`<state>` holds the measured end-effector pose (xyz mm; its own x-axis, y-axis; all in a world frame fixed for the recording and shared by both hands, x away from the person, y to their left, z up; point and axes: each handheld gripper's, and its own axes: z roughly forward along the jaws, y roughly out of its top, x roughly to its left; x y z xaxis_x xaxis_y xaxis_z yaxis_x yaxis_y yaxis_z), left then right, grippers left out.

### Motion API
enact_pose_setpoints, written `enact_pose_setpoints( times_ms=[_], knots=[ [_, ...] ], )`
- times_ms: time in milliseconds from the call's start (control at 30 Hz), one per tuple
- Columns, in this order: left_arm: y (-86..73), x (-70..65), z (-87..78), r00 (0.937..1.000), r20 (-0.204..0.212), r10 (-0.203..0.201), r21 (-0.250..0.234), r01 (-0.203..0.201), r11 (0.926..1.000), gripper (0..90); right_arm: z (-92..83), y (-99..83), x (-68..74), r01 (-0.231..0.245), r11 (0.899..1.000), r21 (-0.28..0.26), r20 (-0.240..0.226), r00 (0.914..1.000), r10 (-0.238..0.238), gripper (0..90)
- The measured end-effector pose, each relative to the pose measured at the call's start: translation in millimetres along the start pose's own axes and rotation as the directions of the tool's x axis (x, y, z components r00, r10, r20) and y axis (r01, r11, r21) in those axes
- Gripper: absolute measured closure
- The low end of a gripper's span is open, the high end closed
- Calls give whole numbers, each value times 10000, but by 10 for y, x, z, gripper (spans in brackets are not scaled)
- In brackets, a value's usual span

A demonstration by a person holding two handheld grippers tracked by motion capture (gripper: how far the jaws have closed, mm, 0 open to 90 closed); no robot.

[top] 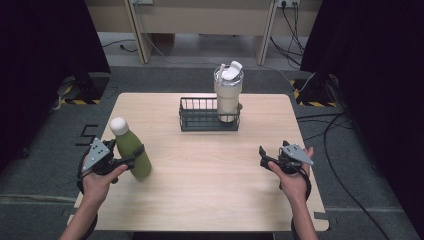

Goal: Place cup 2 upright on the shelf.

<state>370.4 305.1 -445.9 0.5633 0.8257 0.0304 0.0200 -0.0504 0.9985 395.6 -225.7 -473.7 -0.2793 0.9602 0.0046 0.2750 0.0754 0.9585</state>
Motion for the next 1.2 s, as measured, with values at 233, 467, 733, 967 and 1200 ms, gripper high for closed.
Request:
enact_pose_setpoints(
  times_ms=[233, 467, 733, 967, 1200],
  knots=[
    [102, -19, 162, 9999, 127, 69, -172, -67, 9998, 226, -3, -9, -5, -31, 10000, -7, 30, 10000, 31, 97],
    [172, -9, 317, 9997, 178, 168, -173, -165, 9997, 226, -6, -13, -12, -47, 10000, 20, 72, 10000, 47, 98],
    [295, -6, 477, 9994, 223, 263, -380, -254, 9990, 226, -2, -21, -13, -46, 10000, 53, 73, 10000, 45, 100],
    [376, -33, 617, 9988, 331, 351, -451, -336, 9984, 226, -5, -19, -20, -76, 10000, 47, 115, 9999, 75, 103],
    [464, -46, 763, 9985, 399, 380, -573, -357, 9977, 226, -1, -24, -20, -70, 10000, 71, 135, 9999, 69, 105]
  ],
)
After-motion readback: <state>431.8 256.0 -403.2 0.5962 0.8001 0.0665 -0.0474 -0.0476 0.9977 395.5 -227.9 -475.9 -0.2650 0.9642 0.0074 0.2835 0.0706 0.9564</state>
